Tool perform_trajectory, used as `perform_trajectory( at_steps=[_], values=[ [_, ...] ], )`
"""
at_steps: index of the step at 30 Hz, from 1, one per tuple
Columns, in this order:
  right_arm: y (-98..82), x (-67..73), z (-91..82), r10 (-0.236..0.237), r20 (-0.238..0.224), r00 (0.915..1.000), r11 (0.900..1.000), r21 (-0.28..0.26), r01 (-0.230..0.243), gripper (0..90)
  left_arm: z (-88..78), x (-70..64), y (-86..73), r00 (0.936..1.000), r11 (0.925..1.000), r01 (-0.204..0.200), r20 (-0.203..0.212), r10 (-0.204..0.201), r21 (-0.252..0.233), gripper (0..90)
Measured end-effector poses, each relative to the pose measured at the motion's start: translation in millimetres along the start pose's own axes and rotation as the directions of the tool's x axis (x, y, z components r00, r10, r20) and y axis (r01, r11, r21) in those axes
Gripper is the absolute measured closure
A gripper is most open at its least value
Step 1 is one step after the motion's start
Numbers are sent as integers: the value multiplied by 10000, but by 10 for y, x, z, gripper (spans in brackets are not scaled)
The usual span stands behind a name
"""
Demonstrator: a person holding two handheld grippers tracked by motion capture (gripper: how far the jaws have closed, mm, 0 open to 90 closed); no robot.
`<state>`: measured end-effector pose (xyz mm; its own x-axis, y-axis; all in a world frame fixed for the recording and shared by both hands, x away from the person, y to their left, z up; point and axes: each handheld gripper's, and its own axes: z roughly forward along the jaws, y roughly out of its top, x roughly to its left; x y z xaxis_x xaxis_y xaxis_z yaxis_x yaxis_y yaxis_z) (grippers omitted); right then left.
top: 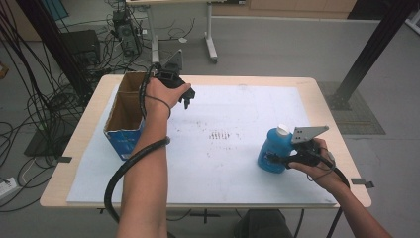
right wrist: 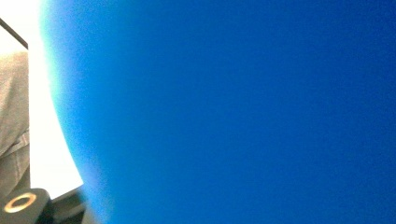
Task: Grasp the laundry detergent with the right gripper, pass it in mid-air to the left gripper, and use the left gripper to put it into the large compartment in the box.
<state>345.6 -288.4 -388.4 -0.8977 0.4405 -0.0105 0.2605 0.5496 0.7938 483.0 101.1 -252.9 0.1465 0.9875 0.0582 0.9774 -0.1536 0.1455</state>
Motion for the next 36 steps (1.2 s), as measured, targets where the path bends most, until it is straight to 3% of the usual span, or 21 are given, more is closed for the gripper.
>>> perform_trajectory(
  at_steps=[5, 8, 9, 10, 11, 12, 13, 14, 19, 21, 22, 23, 26, 30, 31, 32, 33, 34, 35, 36],
  values=[
    [152, -10, -28, 405, -193, 9990, 9992, -10, -405, 452, -91, 29, 16, 9998, 9998, -139, 160, 141, -115, 62],
    [370, -34, -62, 709, -248, 9972, 9974, 107, -707, 451, -207, 70, 32, 9983, 9986, -450, 371, 460, -263, 62],
    [370, -34, -62, 709, -248, 9972, 9974, 107, -707, 451, -207, 70, 32, 9983, 9986, -450, 371, 460, -263, 61],
    [496, -53, -79, 904, -190, 9957, 9958, 186, -901, 450, -285, 83, 44, 9965, 9969, -710, 425, 724, -345, 60],
    [496, -53, -79, 904, -190, 9957, 9958, 186, -901, 450, -285, 83, 44, 9965, 9969, -710, 425, 724, -345, 59],
    [626, -86, -95, 1176, -228, 9928, 9929, 200, -1172, 449, -381, 92, 60, 9932, 9934, -1066, 432, 1084, -418, 59],
    [626, -86, -95, 1176, -228, 9928, 9929, 200, -1172, 449, -381, 92, 60, 9932, 9934, -1066, 432, 1084, -418, 58],
    [769, -119, -108, 1462, -256, 9889, 9892, 154, -1458, 449, -415, 96, 67, 9914, 9917, -1221, 418, 1238, -406, 58],
    [1101, -154, -104, 1465, -220, 9890, 9890, 255, -1459, 448, -643, 113, 108, 9746, 9765, -2112, 663, 2138, -436, 58],
    [1290, -167, -71, 1235, -310, 9919, 9917, 398, -1223, 447, -743, 113, 122, 9617, 9644, -2615, 743, 2639, -405, 58],
    [1425, -183, -29, 1166, -447, 9922, 9920, 548, -1141, 447, -832, 110, 130, 9499, 9532, -2999, 806, 3021, -382, 55],
    [1425, -183, -29, 1166, -447, 9922, 9920, 548, -1141, 447, -832, 110, 130, 9499, 9532, -2999, 806, 3021, -382, 55],
    [1693, -239, 111, 948, -619, 9936, 9926, 822, -896, 446, -971, 108, 142, 9305, 9337, -3552, 779, 3578, -458, 56],
    [1863, -263, 239, 813, -712, 9941, 9933, 881, -750, 446, -1162, 98, 154, 8989, 9001, -4312, 570, 4345, -623, 56],
    [1910, -271, 289, 794, -774, 9938, 9934, 885, -724, 446, -1203, 90, 152, 8887, 8895, -4518, 525, 4555, -690, 56],
    [1996, -284, 387, 733, -950, 9928, 9934, 949, -642, 447, -1279, 73, 139, 8563, 8568, -5097, 499, 5140, -787, 57],
    [1996, -284, 387, 733, -950, 9928, 9934, 949, -642, 447, -1279, 73, 139, 8563, 8568, -5097, 499, 5140, -787, 57],
    [2073, -284, 487, 630, -1139, 9915, 9936, 1008, -516, 446, -1309, 64, 127, 8429, 8434, -5304, 524, 5355, -858, 57],
    [2073, -284, 487, 630, -1139, 9915, 9936, 1008, -516, 446, -1343, 58, 113, 8248, 8256, -5556, 598, 5622, -982, 57],
    [2135, -283, 588, 604, -1339, 9892, 9934, 1046, -465, 447, -1360, 56, 104, 8173, 8188, -5643, 684, 5721, -1054, 57]
  ],
)
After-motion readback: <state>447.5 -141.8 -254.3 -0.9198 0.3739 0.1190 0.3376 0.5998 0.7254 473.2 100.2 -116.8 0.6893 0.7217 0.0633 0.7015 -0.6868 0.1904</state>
